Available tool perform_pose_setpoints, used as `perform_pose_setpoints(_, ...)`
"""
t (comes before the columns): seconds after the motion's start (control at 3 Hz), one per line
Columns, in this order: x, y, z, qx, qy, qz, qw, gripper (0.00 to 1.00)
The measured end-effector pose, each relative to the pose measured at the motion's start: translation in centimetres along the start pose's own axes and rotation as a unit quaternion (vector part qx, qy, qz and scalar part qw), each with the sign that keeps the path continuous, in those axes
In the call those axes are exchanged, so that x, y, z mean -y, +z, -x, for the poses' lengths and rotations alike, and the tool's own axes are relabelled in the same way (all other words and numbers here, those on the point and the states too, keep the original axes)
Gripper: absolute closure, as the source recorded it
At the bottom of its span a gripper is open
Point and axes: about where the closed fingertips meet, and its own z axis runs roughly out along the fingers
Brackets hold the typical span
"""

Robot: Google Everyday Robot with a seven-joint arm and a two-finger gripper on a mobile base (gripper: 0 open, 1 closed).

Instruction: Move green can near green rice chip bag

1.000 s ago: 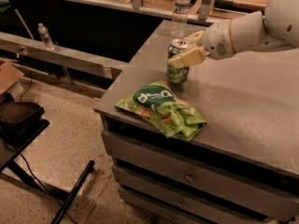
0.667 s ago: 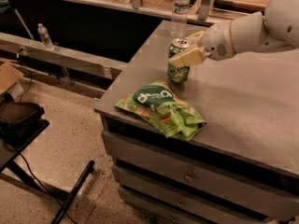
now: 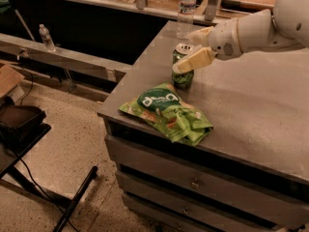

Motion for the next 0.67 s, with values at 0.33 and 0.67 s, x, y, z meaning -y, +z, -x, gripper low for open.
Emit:
perform_pose_setpoints(0.33, -0.3, -3.0, 2.8, 0.061, -0.011, 0.013, 0.9980, 0.00)
perform_pose_setpoints(0.67, -2.2, -9.8, 7.9, 0.113, -0.052, -0.024, 0.9919, 0.00)
